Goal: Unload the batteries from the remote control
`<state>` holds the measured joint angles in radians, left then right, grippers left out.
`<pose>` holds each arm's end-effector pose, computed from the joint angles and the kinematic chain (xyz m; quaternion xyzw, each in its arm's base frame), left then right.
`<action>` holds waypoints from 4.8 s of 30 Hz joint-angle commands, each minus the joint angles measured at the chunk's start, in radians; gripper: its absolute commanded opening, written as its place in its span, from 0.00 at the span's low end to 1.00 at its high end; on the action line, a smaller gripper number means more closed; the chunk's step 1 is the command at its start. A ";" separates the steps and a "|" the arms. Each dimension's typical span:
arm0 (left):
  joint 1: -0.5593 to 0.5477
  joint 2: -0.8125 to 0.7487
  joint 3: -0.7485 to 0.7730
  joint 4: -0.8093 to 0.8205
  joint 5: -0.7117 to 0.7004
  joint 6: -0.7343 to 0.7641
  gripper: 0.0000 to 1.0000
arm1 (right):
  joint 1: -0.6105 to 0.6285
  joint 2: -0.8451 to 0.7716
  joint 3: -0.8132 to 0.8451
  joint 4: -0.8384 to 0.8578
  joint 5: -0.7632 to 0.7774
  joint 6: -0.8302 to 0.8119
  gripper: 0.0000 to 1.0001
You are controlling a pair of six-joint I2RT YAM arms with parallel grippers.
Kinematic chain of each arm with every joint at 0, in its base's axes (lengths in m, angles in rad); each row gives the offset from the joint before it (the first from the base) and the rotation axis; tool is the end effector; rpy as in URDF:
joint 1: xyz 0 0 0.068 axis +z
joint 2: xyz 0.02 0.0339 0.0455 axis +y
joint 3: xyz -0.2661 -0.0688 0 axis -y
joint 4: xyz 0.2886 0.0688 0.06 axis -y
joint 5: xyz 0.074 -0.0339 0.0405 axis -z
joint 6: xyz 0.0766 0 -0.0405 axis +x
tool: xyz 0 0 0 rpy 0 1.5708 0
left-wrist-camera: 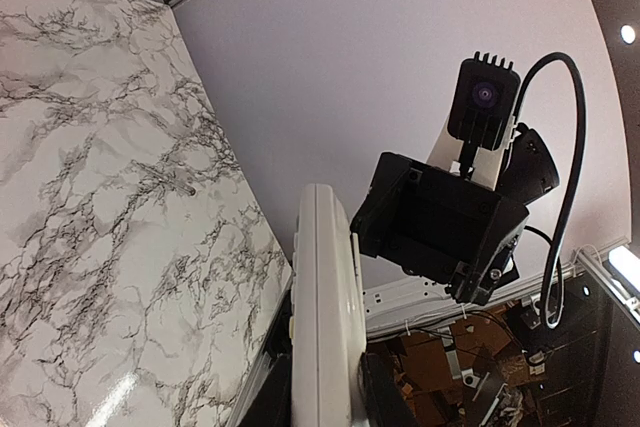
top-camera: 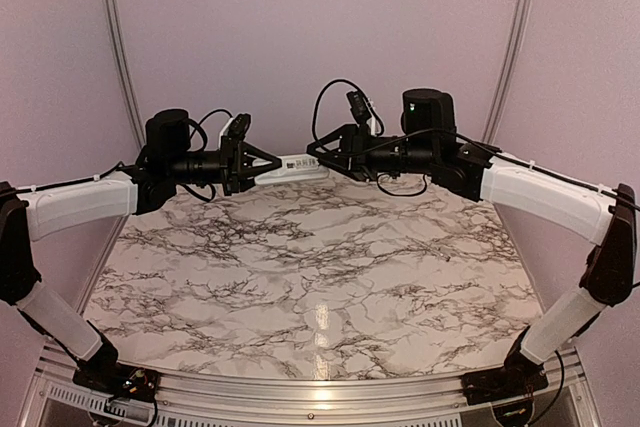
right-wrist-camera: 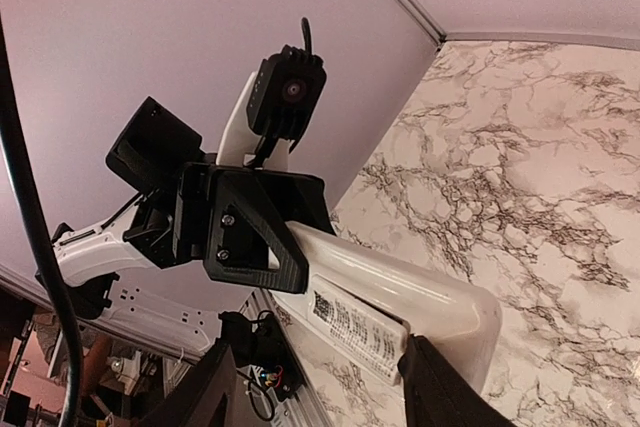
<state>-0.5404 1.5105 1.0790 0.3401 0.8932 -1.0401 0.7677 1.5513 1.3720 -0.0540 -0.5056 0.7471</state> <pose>0.3232 -0.2635 0.3018 0.1174 0.7175 -0.6565 0.2011 0.2956 0.3369 0.3545 -0.1629 0.7580 0.5550 0.3014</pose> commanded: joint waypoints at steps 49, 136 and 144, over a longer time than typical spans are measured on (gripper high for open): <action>-0.049 0.016 0.076 0.301 0.108 -0.040 0.00 | -0.039 -0.085 -0.012 -0.173 -0.107 -0.036 0.75; -0.046 0.038 0.195 -0.275 -0.192 0.164 0.00 | 0.045 0.184 0.423 -0.494 0.267 -0.217 0.78; -0.046 0.040 0.193 -0.271 -0.189 0.168 0.00 | 0.050 0.194 0.427 -0.484 0.229 -0.208 0.78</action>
<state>-0.5842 1.5520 1.2446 0.0246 0.6800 -0.8783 0.8097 1.7233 1.7576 -0.5533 -0.2470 0.5285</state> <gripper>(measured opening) 0.199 0.778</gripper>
